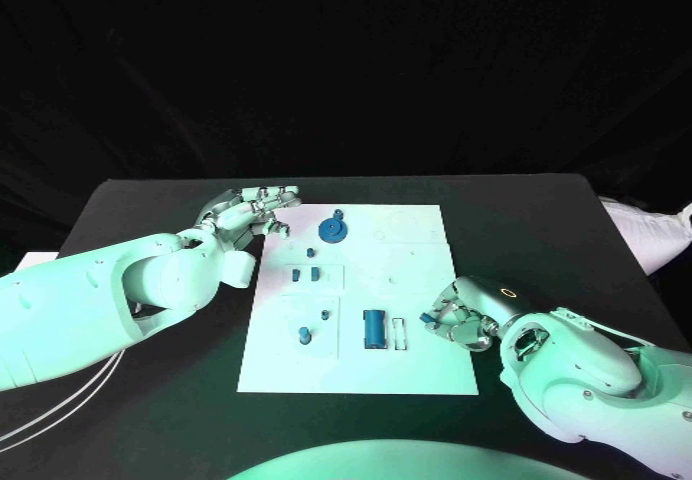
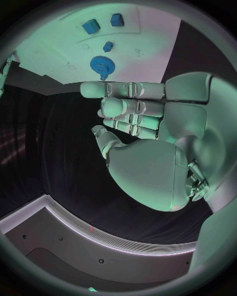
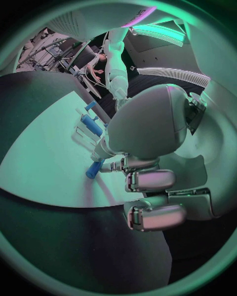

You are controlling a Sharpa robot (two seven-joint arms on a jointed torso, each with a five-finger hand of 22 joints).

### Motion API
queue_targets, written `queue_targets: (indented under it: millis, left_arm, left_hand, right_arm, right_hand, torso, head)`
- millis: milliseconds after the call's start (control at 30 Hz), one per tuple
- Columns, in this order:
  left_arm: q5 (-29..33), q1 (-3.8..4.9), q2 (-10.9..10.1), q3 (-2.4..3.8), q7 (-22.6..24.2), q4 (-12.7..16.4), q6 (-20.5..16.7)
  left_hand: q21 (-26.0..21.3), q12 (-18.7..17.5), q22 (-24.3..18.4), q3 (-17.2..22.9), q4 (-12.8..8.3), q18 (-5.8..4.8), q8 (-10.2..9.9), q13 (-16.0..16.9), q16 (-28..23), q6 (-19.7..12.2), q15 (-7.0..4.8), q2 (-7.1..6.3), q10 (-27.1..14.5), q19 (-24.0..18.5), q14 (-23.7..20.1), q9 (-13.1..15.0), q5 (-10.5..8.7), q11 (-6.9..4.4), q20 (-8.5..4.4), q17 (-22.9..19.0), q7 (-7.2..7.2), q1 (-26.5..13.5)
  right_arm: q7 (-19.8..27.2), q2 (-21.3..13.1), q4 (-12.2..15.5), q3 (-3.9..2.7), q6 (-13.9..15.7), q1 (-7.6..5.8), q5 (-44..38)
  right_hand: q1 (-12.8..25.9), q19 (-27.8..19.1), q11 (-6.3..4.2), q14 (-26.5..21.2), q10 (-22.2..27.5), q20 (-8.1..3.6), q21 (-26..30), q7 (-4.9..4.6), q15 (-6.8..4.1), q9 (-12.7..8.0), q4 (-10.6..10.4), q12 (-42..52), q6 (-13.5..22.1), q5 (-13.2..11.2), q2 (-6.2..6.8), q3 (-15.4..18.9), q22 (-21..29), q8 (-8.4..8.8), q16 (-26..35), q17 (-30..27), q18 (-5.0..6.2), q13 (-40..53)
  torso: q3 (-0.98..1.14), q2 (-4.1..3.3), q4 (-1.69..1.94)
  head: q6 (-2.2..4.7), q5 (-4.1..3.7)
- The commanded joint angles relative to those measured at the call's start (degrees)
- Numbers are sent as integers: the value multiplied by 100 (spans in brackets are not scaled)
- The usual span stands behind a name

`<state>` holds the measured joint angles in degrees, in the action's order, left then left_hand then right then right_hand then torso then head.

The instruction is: Assemble the parts on the task board

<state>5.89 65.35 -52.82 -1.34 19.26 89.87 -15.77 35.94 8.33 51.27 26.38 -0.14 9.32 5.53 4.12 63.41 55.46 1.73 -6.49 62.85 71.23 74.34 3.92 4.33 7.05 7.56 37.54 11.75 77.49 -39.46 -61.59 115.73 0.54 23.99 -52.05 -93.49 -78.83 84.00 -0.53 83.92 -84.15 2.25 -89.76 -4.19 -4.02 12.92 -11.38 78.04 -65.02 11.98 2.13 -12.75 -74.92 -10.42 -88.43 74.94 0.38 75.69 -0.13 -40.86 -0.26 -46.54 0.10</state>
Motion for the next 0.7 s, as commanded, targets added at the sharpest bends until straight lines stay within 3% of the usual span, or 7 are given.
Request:
queue_targets:
  millis: [33,167,267,433,700]
  left_arm:
    - [-26,-5,2,3,15,17,115]
    - [-26,-5,3,3,15,20,116]
    - [-26,-5,3,3,16,22,114]
    - [-26,-5,2,3,14,27,113]
    - [-26,-5,5,3,13,31,115]
  left_hand:
    - [-39,16,-5,-45,1,81,20,-6,-5,-28,11,47,-34,-36,-41,2,17,11,-18,-5,-12,7]
    - [-39,16,-5,-45,1,81,20,-6,-5,-28,11,47,-34,-36,-41,2,17,11,-18,-5,-12,7]
    - [-39,16,-5,-45,1,81,20,-6,-5,-28,11,47,-34,-36,-41,2,17,11,-18,-5,-12,7]
    - [-39,16,-5,-45,1,81,20,-6,-5,-28,11,47,-34,-36,-41,2,17,11,-18,-5,-12,7]
    - [-39,16,-5,-45,1,81,20,-6,-5,-28,11,47,-34,-36,-41,2,17,11,-18,-5,-12,7]
  right_arm:
    - [-15,38,22,-6,310,3,603]
    - [-8,103,14,-9,273,2,910]
    - [-14,151,2,-10,233,2,1071]
    - [-68,233,-43,-11,136,1,1269]
    - [-138,400,-110,-11,197,1,1454]
  right_hand:
    - [55,600,-26,569,-81,-27,-24,63,-33,105,-20,-5,-89,35,34,-28,-1508,-45,-37,1340,-38,592]
    - [144,600,-32,570,-89,-32,-24,69,-39,127,-63,2,-108,125,89,-45,-1508,-55,-40,1344,-38,602]
    - [237,600,-38,571,-98,-39,-24,78,-46,158,-96,6,-127,337,151,-41,-1508,-69,-43,1349,-38,612]
    - [306,600,-44,572,-100,-43,-24,85,-49,183,-119,1,-151,414,199,-12,-1508,-89,-43,1350,-38,614]
    - [627,600,-63,572,-118,-58,-24,112,-65,276,-281,7,-225,754,288,242,-1508,-160,-43,1349,-38,632]
  torso:
    - [-7,1,11]
    - [-12,3,18]
    - [-8,0,16]
    - [-15,-1,22]
    - [-14,-1,37]
  head:
    - [1,12]
    - [4,10]
    - [5,12]
    - [3,5]
    - [0,3]
